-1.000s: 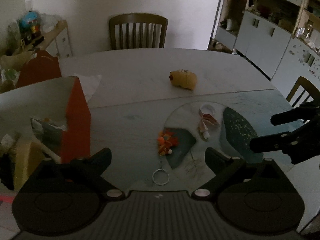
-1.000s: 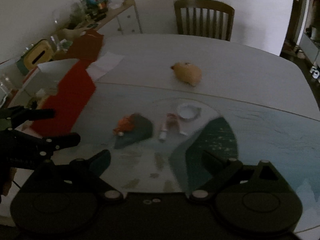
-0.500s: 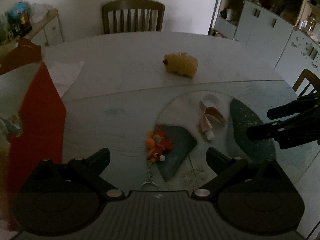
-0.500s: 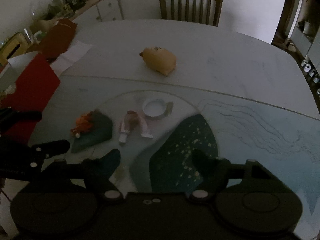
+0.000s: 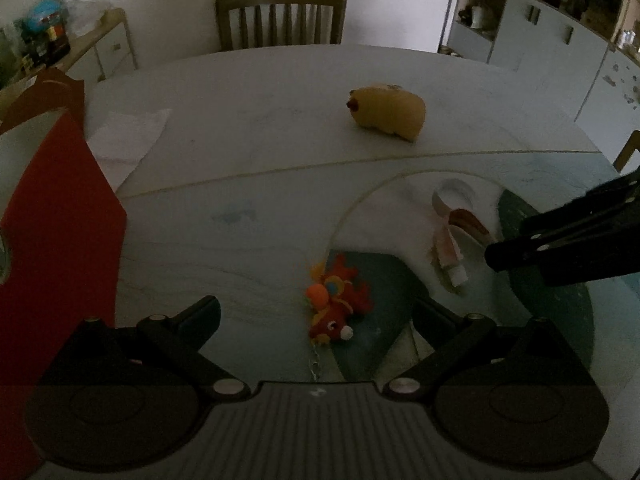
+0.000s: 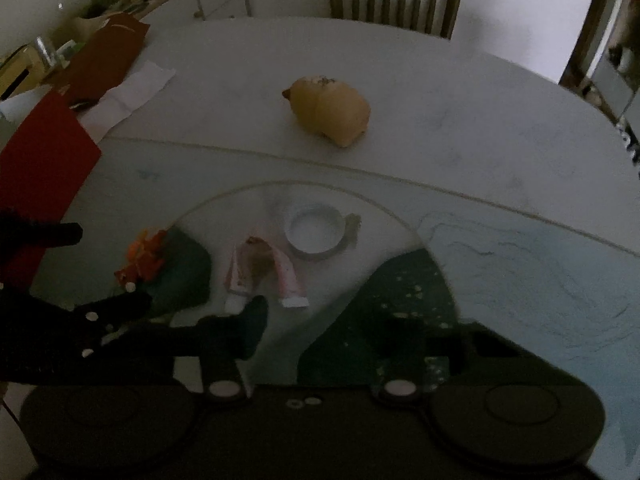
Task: Organize objects
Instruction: 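Grasp the pink tube with the right tool while the left tool grasps the orange toy keychain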
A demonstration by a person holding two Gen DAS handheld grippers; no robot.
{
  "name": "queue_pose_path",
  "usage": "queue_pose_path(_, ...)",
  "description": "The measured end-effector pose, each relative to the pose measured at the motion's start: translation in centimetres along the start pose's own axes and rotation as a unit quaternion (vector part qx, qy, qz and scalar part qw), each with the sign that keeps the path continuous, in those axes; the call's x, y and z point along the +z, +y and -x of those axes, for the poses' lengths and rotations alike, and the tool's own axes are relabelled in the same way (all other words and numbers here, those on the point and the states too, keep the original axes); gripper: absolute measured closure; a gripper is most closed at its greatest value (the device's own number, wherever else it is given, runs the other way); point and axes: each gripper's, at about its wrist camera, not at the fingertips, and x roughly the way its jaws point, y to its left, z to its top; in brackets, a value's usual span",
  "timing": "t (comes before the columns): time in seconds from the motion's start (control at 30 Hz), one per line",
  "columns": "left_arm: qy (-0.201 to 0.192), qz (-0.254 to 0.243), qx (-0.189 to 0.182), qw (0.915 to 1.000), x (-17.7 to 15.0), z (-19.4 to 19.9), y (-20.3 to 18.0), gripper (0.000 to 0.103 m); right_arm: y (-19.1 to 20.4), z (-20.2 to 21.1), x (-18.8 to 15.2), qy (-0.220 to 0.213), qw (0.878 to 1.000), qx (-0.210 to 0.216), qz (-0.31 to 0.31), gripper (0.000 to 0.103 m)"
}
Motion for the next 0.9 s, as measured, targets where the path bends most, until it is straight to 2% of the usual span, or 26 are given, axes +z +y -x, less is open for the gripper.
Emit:
queue_pose_path(0.23, -0.009, -0.013, 0.005, 0.9999, 0.0, -0.2, -0.2, 0.002, 1.0, -0.7, 0.5, 0.002, 1.0, 0.012, 0.0, 0.071)
queue_pose_path(0.33, -0.01, -0.025, -0.001, 0.9996, 0.1, -0.1, -0.4, 0.018, 1.3, -0.7, 0.7, 0.001, 1.0, 0.012, 0.0, 0.073)
queue_pose_path(0.4, -0.007, -0.037, -0.003, 0.9993, 0.0, -0.2, -0.8, 0.035, 1.3, -0.7, 0.8, 0.002, 1.0, 0.012, -0.002, 0.076)
queue_pose_path(0.47, 0.0, -0.045, -0.004, 0.999, 0.0, -0.4, -1.0, 0.046, 1.3, -0.8, 0.8, 0.003, 1.0, 0.015, -0.003, 0.078)
queue_pose_path(0.53, 0.007, -0.052, -0.002, 0.9986, -0.1, -0.7, -1.1, 0.055, 1.5, -0.9, 0.9, 0.004, 1.0, 0.015, -0.003, 0.083)
queue_pose_path(0.6, 0.01, -0.056, -0.008, 0.9983, -0.1, -0.7, -1.2, 0.065, 1.5, -0.9, 0.9, 0.003, 1.0, 0.013, -0.003, 0.092)
queue_pose_path(0.73, 0.008, -0.07, -0.004, 0.9975, -0.2, -0.6, -1.6, 0.065, 1.4, -0.7, 0.6, 0.001, 1.0, 0.022, -0.007, 0.095)
queue_pose_path(0.9, 0.012, -0.059, -0.012, 0.9981, -0.1, -0.4, -1.4, 0.066, 1.2, -0.4, 0.2, -0.004, 1.0, 0.024, -0.019, 0.102)
